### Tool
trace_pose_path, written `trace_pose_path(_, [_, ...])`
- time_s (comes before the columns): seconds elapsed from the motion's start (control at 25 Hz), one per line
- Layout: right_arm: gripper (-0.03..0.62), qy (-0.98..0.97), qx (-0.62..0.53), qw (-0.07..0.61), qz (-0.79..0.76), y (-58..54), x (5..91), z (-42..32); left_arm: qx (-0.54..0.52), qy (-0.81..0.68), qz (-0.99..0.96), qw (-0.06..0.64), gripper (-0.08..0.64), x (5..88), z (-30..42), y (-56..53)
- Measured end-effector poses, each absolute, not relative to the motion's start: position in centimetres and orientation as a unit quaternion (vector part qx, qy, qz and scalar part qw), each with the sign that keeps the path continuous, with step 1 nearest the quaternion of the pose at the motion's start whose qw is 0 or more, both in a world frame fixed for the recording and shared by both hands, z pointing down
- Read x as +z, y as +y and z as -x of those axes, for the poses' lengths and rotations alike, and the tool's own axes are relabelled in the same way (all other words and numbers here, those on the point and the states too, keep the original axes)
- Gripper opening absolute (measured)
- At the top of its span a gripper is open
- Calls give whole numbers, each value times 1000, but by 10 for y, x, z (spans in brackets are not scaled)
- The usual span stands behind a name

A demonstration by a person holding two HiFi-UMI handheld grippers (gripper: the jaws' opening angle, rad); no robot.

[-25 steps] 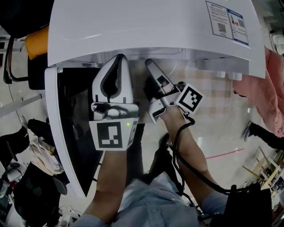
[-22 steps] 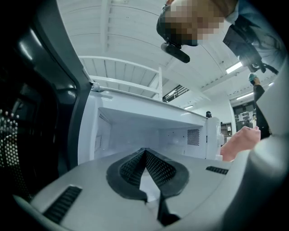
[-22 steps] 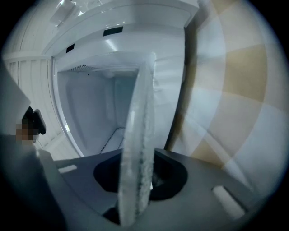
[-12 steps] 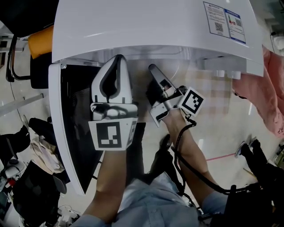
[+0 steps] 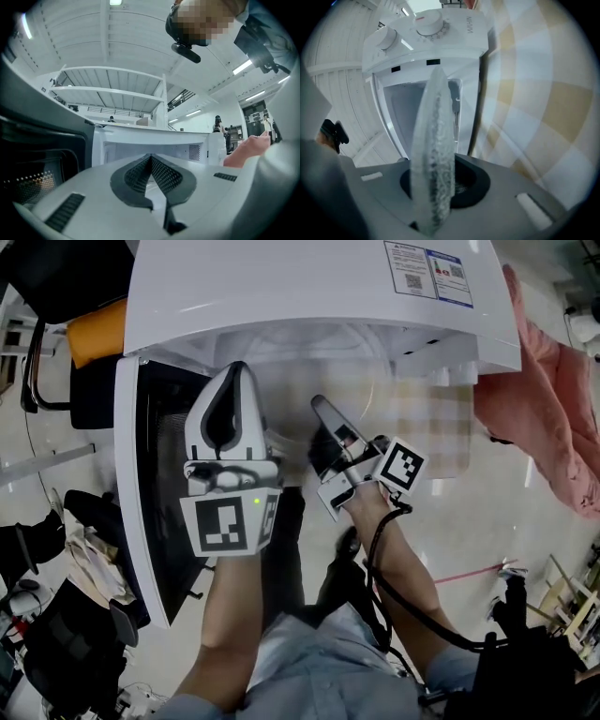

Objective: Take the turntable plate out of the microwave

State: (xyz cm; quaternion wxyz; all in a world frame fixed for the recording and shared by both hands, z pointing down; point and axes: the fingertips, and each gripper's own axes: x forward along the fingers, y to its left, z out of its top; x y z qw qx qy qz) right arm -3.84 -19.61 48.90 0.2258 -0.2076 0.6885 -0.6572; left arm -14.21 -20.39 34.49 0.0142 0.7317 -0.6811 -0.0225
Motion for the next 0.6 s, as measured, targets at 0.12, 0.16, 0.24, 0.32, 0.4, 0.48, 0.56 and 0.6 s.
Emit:
trace_pose_path(0.12, [28, 686, -659, 230, 206, -185, 478, 30, -16, -680, -733, 9, 6, 335, 138, -193])
trace_pose_path(0.16, [28, 686, -658, 231, 206, -181, 474, 27, -14, -680, -733, 10, 6, 333, 137, -189])
trace_pose_path(0.24, [28, 689, -656, 232, 205, -174, 464, 21, -12, -682, -731, 10, 6, 326, 135, -180])
trace_pose_path(0.32, [28, 691, -653, 232, 205, -165, 454, 15, -11, -684, -729, 11, 6, 319, 132, -171])
trace_pose_path(0.4, [28, 690, -654, 233, 204, -156, 444, 10, -11, -686, -728, 12, 6, 311, 129, -162])
trace_pose_path(0.48, [28, 688, -656, 235, 203, -146, 433, 5, -12, -686, -727, 12, 6, 302, 124, -154])
trace_pose_path(0.56, [28, 689, -656, 235, 202, -137, 421, 0, -14, -685, -728, 9, 6, 291, 119, -147])
trace_pose_path(0.6, [28, 690, -655, 235, 201, -132, 415, -2, -15, -684, -729, 6, 6, 285, 117, -144])
